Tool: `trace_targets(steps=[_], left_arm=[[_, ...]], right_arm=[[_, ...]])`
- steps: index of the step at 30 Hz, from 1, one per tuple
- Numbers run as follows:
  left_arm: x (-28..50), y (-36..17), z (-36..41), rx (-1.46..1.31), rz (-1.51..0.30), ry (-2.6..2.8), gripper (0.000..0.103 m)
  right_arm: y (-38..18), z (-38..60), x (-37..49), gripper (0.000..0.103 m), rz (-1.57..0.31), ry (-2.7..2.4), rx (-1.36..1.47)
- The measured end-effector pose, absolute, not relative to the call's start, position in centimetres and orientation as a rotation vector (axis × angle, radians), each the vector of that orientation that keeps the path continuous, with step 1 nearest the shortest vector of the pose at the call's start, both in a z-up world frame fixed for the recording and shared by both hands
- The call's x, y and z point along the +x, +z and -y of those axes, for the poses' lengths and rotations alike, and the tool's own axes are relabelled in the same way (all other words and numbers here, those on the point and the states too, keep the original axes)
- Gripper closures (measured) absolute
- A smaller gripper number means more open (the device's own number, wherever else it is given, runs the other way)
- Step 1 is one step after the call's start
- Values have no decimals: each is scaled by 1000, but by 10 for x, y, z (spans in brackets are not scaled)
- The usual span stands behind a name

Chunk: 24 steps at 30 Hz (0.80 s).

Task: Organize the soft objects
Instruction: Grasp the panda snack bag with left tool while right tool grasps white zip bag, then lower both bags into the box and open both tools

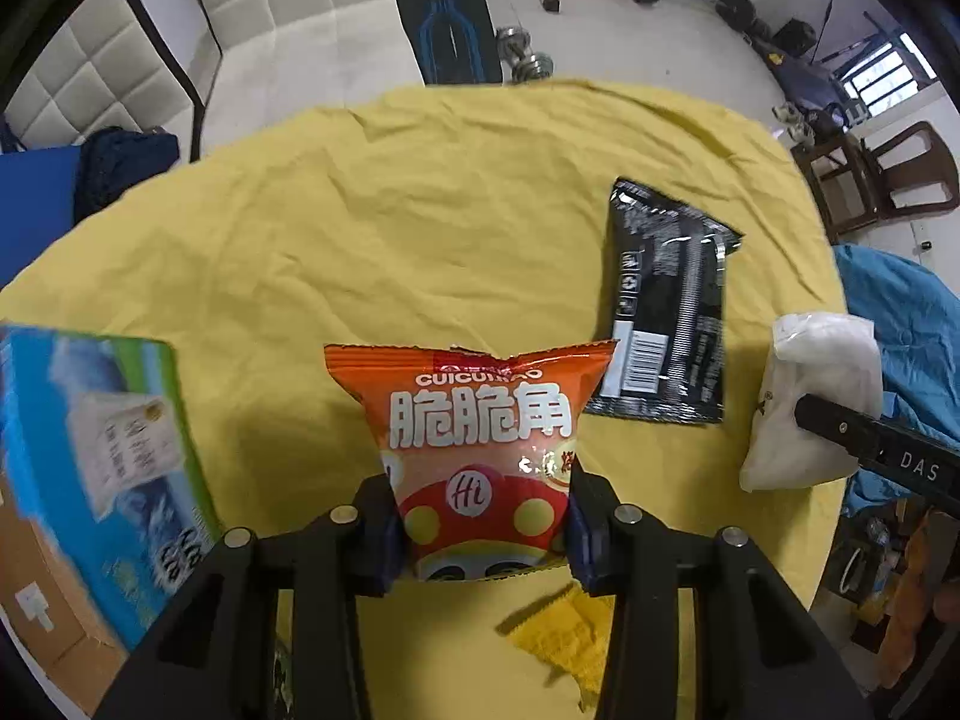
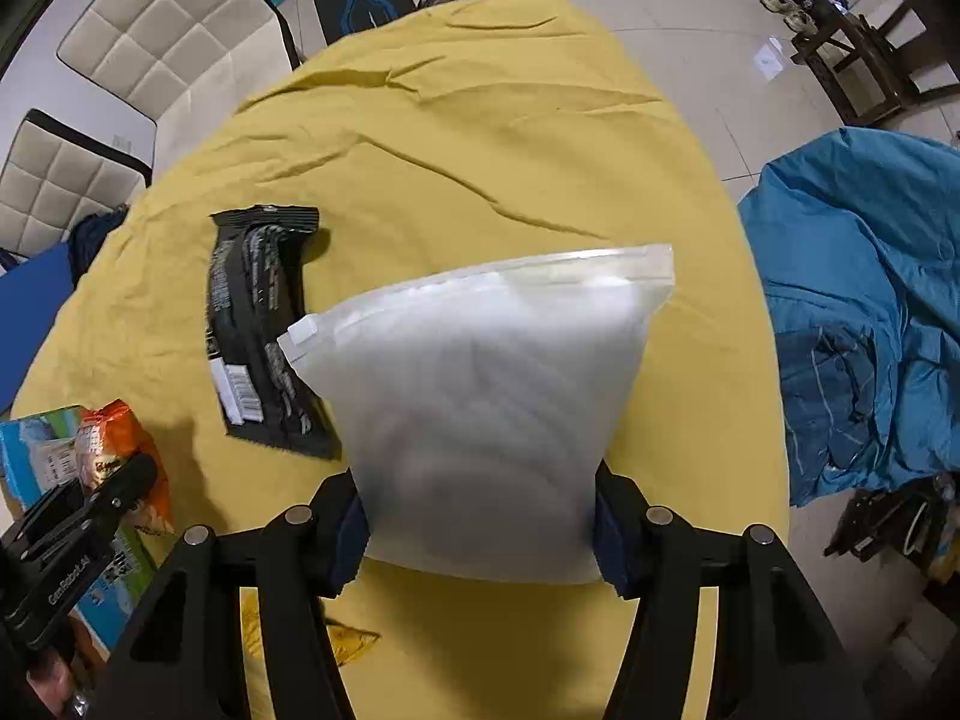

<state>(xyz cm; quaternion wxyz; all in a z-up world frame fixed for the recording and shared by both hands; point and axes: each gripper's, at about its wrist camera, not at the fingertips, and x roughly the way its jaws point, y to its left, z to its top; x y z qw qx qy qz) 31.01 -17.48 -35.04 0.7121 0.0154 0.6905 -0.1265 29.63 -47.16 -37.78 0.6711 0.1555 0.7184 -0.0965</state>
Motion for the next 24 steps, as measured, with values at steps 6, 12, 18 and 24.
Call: trace_targets(steps=[6,12,18,24], left_arm=[[295,-312,161,-2,-1449,-290,64],[272,-270,142,-33,-1368,-309,64],[235,-228,101,-89,-1311,-325,64],[207,-200,26,-148,-1282,-290,64]], right_arm=[[-340,467,269,40,-1552,-191,392],[-287,436,235,40,-1471,-123,397],[-233,372,205,40,-1399,-45,394],[-197,288,184,40,-1358,51,401]])
